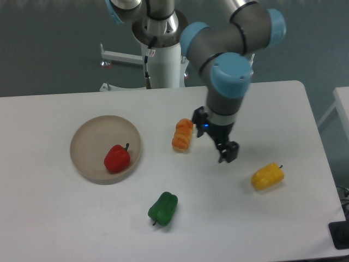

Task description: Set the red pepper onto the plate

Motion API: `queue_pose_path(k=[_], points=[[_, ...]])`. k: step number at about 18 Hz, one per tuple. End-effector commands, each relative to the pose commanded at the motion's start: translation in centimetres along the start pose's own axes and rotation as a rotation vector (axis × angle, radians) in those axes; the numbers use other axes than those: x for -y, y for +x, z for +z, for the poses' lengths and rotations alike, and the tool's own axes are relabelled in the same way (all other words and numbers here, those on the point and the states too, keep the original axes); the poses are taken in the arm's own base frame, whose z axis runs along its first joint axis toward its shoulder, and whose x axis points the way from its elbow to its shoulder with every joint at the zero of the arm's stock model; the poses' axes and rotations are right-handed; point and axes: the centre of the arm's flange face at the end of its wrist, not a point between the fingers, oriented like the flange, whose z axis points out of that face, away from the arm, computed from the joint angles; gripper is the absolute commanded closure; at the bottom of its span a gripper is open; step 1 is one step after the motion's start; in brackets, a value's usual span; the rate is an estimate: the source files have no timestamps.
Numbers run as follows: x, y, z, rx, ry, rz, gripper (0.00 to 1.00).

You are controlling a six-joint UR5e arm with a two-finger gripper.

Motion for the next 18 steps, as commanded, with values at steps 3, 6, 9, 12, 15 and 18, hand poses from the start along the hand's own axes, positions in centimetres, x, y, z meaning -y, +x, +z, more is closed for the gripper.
queue_pose_path(k=[3,6,9,12,15,18], points=[[-2.6,-0.1,0.6,-0.024,0.003,0.051,0.00],[-3.6,-0.2,0.8,-0.024,0.015,0.080,0.00],[-3.0,-0.5,1.5,-0.029,0.021,0.078,0.00],[-2.8,-0.5,1.5,-0.027,0.035,0.075,0.00],[-2.8,-0.5,1.6,-0.029,0.035,0.073,0.00],[-2.8,-0.5,1.4,-0.026,0.034,0.072,0.00]])
